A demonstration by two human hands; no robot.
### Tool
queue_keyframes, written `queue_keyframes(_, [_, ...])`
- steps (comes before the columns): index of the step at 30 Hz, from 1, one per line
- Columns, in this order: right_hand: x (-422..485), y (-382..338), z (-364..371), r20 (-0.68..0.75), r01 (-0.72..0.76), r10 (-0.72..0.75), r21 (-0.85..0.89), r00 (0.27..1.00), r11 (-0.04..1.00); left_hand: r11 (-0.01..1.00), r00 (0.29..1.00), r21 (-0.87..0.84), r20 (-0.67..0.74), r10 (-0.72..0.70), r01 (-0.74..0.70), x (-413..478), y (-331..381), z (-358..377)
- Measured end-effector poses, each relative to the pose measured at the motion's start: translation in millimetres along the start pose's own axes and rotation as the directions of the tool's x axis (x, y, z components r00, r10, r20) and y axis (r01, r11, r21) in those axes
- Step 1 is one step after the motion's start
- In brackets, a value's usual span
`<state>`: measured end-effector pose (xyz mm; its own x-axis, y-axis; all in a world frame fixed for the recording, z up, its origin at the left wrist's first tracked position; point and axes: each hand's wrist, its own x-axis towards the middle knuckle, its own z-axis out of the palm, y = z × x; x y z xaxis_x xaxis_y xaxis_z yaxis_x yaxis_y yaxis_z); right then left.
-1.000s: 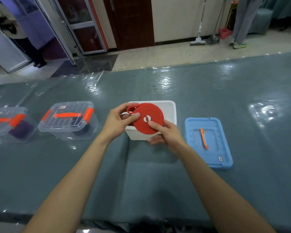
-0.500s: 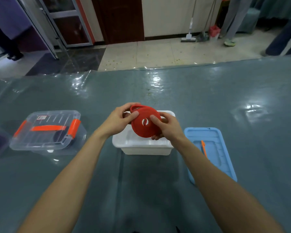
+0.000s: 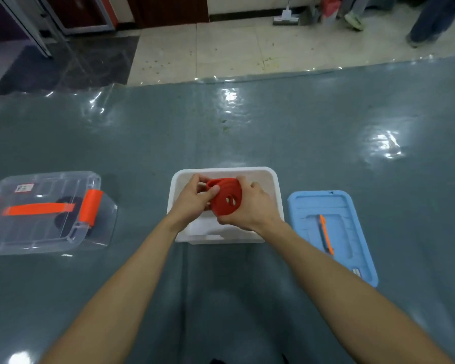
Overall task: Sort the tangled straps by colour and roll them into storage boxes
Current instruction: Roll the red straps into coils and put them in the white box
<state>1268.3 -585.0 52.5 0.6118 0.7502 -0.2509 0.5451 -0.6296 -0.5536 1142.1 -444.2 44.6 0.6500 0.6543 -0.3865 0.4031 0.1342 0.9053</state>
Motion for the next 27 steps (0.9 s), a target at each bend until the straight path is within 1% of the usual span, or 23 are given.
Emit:
queue_keyframes(2, [5.1,1.1,5.1,0.025,-0.020,0.021,-0.009,0.999,1.000,0.998,0.998,0.032,0.009,-0.063,0.062,7.5,-4.7,3.6])
queue_keyframes(6, [13.1,6.0,19.5,0.084,-0.081,0.082,-0.017,0.993,0.997,0.969,0.979,0.168,0.064,-0.194,0.181,23.1,-13.3,8.8])
queue_keyframes(8, [19.0,5.3,28.7,0.112,-0.134,0.136,-0.026,0.984,0.991,0.946,0.970,0.235,0.047,-0.238,0.221,31.8,-18.5,12.1])
queue_keyframes(10, [26.9,3.1,37.8,0.142,-0.162,0.172,-0.077,0.975,0.984,0.920,0.963,0.300,0.022,-0.269,0.251,40.3,-23.9,15.2])
queue_keyframes(13, [39.1,3.3,50.8,0.161,-0.185,0.214,-0.178,0.963,0.966,0.898,0.950,0.324,-0.012,-0.312,0.299,50.0,-29.9,19.1])
queue_keyframes(15, [46.6,5.4,59.4,0.168,-0.202,0.237,-0.200,0.957,0.959,0.878,0.942,0.353,-0.042,-0.332,0.325,55.3,-34.2,21.1])
queue_keyframes(19, [58.6,7.3,70.7,0.189,-0.279,0.312,-0.185,0.931,0.942,0.857,0.940,0.389,-0.083,-0.331,0.337,65.2,-43.2,24.2])
queue_keyframes(23, [65.4,10.7,78.4,0.158,-0.287,0.314,-0.169,0.936,0.943,0.867,0.944,0.375,-0.136,-0.299,0.328,72.8,-49.9,29.3])
queue_keyframes(27, [67.0,14.9,86.0,0.157,-0.285,0.314,-0.183,0.936,0.941,0.864,0.937,0.376,-0.230,-0.263,0.335,73.4,-57.7,38.8])
